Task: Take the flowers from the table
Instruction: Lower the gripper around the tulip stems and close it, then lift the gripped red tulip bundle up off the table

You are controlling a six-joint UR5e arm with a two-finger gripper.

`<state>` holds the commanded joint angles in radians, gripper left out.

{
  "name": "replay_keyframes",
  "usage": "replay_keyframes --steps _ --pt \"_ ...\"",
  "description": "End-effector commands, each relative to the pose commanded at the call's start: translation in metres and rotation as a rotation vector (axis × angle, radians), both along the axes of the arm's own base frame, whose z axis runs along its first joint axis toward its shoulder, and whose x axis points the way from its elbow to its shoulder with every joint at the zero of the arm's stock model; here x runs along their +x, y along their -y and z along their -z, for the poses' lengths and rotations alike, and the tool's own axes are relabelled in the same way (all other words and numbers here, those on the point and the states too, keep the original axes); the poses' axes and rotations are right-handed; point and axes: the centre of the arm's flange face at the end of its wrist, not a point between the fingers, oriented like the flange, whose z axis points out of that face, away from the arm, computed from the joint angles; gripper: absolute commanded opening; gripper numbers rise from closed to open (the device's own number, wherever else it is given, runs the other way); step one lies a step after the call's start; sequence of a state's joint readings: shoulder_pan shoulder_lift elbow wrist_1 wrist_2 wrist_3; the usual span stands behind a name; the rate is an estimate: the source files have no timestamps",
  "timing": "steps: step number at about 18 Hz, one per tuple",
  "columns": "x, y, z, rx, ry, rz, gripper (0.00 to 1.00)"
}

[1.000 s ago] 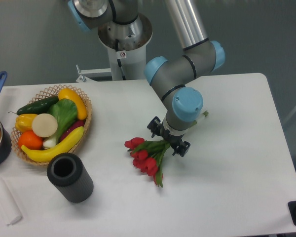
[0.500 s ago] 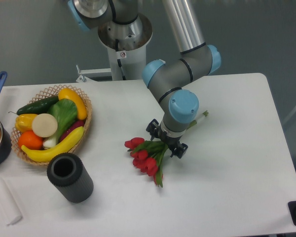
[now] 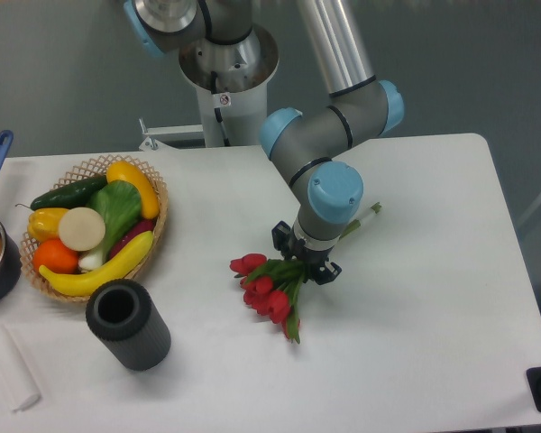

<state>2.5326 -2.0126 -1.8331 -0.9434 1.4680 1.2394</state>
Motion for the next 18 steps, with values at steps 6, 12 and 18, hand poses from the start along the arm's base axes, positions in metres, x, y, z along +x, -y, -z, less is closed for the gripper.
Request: replay_keyframes --steps 6,12,18 --pt "-0.005 0.0 -0.008 0.012 -0.013 0.001 0.43" --pt "-0.015 -0.003 -0.045 0.068 -0.061 -0.004 0.39" --pt "-0.006 -0.011 -0.161 0.308 -0.136 -0.048 0.4"
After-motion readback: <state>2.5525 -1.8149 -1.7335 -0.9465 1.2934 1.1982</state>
